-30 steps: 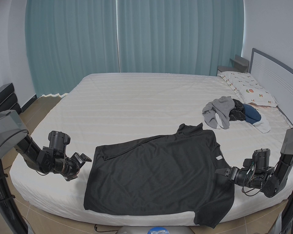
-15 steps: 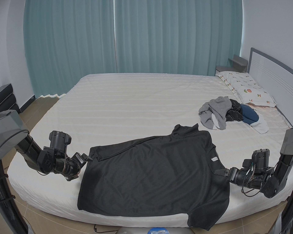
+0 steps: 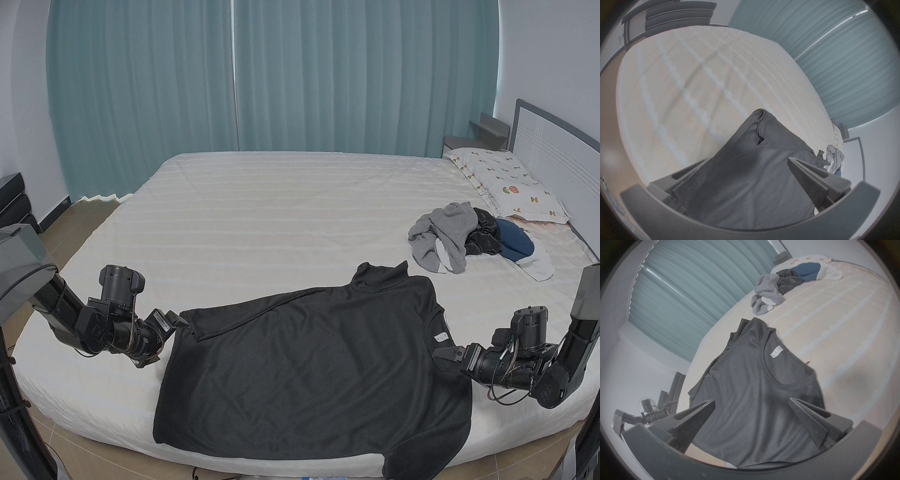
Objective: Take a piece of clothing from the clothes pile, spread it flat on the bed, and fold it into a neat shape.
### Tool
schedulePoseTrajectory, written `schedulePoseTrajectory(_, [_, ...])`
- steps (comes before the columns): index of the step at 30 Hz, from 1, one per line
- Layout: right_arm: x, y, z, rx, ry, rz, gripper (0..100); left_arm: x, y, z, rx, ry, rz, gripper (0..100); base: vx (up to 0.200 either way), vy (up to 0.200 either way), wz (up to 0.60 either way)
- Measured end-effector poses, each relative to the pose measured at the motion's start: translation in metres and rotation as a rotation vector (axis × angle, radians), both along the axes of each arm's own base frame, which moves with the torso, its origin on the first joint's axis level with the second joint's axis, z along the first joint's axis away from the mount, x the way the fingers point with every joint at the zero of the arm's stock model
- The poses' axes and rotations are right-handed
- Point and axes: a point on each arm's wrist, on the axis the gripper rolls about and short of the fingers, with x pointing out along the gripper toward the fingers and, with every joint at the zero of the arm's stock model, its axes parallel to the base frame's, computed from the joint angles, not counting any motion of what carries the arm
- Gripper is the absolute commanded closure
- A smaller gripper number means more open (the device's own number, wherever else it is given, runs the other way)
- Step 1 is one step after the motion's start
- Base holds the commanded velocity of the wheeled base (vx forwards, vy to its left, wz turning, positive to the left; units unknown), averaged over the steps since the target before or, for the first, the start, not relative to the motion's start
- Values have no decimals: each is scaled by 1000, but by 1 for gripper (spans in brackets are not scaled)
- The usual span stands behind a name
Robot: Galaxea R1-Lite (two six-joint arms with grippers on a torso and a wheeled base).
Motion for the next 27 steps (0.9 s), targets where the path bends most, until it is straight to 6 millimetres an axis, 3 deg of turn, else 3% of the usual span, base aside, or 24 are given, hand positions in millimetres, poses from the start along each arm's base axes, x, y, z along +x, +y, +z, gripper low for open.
schedulePoseTrajectory(8, [1,8,2,72,-9,12,0,23,-16,4,-3,-50,-43,0,0,0,0])
schedulePoseTrajectory(19, [3,7,-2,90,5,12,0,63,-61,-30,29,-47,-125,0,0,0,0])
schedulePoseTrajectory(27, [5,3,-1,92,-4,-2,0,83,-59,-42,58,-39,-108,0,0,0,0])
